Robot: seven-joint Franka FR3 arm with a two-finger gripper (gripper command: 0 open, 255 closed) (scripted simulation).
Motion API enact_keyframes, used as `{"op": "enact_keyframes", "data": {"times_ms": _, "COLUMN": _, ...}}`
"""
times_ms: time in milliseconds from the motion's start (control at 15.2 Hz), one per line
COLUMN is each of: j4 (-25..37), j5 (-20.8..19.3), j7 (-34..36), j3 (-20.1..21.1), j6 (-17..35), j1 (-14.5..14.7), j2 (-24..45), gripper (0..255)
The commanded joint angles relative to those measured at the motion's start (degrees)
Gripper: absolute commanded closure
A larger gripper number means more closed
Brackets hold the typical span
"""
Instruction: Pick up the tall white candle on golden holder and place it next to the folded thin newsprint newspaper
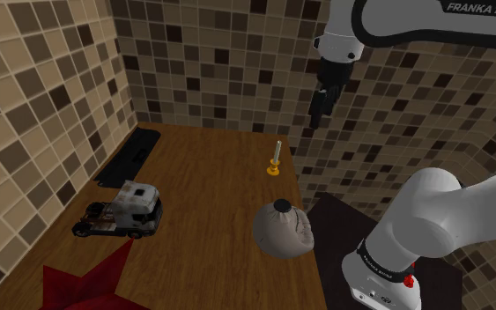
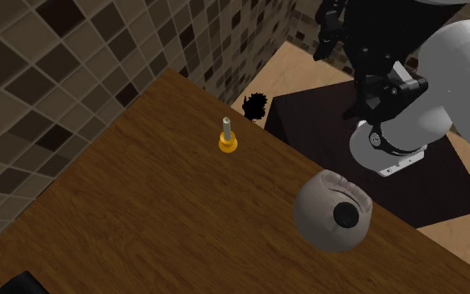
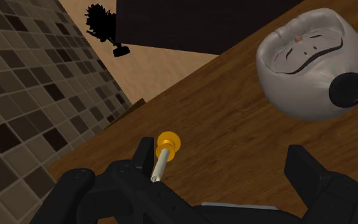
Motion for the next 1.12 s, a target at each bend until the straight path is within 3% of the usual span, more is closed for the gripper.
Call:
{"op": "enact_keyframes", "data": {"times_ms": 0, "j4": 0.0, "j5": 0.0, "j7": 0.0, "j3": 0.0, "j6": 0.0, "j1": 0.0, "j2": 0.0, "gripper": 0}}
{"op": "enact_keyframes", "data": {"times_ms": 528, "j4": -4.24, "j5": -0.86, "j7": -3.1, "j3": -4.49, "j6": 17.01, "j1": -1.19, "j2": 10.87, "gripper": 0}}
{"op": "enact_keyframes", "data": {"times_ms": 1056, "j4": -2.88, "j5": 0.68, "j7": -7.25, "j3": -8.78, "j6": 32.78, "j1": -1.48, "j2": 26.31, "gripper": 0}}
